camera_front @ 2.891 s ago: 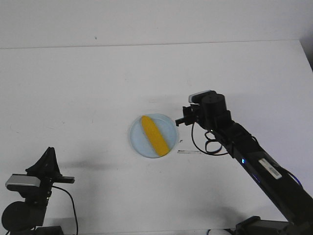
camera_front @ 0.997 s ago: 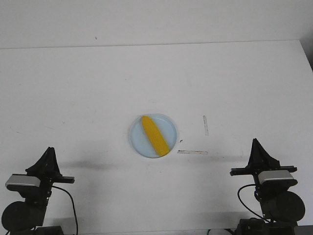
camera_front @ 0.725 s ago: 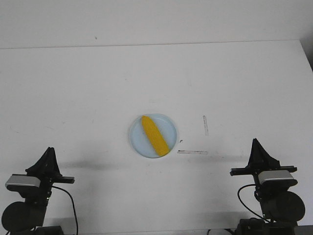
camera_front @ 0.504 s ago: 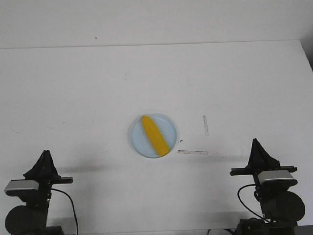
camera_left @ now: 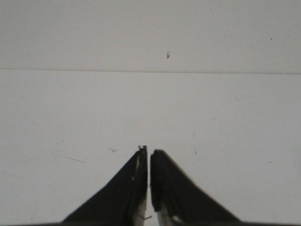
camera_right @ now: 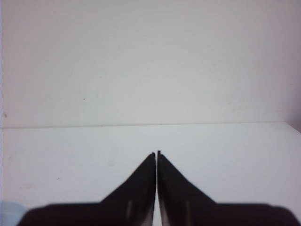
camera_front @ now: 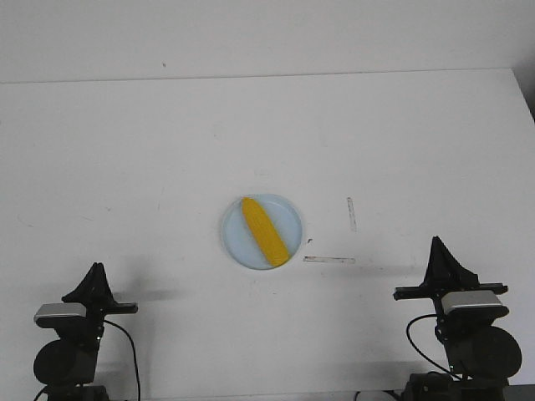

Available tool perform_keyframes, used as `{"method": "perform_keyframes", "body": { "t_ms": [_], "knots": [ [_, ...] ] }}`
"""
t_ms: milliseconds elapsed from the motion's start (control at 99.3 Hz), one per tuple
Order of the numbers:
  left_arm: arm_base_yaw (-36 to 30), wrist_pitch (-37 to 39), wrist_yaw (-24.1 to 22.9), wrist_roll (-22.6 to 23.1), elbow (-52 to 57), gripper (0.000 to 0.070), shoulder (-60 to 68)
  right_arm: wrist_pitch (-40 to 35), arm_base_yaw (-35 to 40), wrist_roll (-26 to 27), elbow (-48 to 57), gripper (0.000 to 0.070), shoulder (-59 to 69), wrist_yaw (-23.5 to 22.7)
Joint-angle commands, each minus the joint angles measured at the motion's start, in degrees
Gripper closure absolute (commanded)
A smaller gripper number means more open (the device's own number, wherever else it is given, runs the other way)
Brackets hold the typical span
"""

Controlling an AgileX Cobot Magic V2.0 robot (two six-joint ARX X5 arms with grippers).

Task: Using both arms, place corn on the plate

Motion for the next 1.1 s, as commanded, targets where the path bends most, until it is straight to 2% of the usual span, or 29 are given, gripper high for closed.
{"method": "perform_keyframes", "body": {
  "t_ms": [0,1088],
  "knots": [
    [-0.1,3.2,-0.1,-0.6,-1.2,0.0699,-0.2,0.5,-0.1,-0.4,0.0,0.0699,-0.1,0.0],
    [0.0,2.4,-0.1,-0.6,-1.2,0.0699,-0.2,0.6,-0.1,-0.4,0.0,0.0699,-0.1,0.0]
  ]
}}
